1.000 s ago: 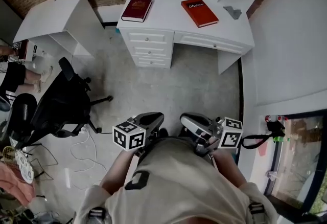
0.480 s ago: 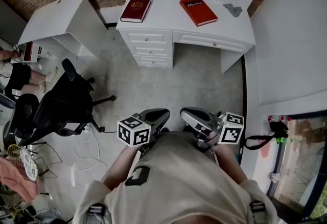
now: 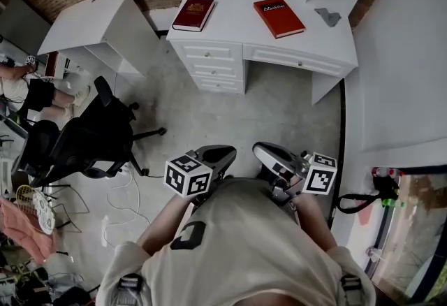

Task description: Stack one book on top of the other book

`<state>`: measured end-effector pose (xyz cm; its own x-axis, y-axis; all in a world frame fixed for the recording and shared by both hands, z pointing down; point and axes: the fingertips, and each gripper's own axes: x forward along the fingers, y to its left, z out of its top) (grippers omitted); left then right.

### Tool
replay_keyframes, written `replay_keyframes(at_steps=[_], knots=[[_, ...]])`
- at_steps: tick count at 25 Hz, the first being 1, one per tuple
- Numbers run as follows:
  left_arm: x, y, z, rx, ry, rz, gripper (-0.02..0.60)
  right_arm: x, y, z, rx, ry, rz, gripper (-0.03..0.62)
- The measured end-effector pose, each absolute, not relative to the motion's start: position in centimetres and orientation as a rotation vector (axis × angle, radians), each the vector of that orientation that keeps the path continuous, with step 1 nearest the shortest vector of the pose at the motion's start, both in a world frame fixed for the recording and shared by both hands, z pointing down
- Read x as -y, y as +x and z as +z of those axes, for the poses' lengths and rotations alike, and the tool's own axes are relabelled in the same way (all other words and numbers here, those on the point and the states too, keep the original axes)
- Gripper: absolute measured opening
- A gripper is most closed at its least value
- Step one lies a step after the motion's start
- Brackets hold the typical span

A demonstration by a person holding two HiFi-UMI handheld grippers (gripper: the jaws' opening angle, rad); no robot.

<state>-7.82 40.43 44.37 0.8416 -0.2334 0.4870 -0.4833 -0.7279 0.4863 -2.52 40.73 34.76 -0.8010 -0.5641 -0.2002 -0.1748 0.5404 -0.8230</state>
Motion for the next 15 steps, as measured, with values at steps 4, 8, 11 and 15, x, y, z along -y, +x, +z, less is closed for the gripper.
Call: replay_keyframes(at_steps=[4, 8, 11, 15], knots=[[-40.8, -6.8, 45.3, 0.530, 2.384, 0.597, 0.020, -40.5, -0.8, 35.0, -2.317, -0.590, -1.176, 0.008], [-40.9, -4.4, 45.3, 0.544, 2.396, 0.623, 0.020, -40.7, 1.9, 35.3, -2.309, -0.582, -1.184, 0.008], [-40.6, -2.6, 45.2, 0.561, 2.412, 0.638, 0.020, -40.6, 3.7, 35.4, -2.303, -0.566, -1.186, 0.008], [-40.3, -0.7, 45.0, 0.592, 2.410, 0.632, 0.020, -40.7, 5.3, 35.2, -2.349, -0.523, -1.165, 0.008]])
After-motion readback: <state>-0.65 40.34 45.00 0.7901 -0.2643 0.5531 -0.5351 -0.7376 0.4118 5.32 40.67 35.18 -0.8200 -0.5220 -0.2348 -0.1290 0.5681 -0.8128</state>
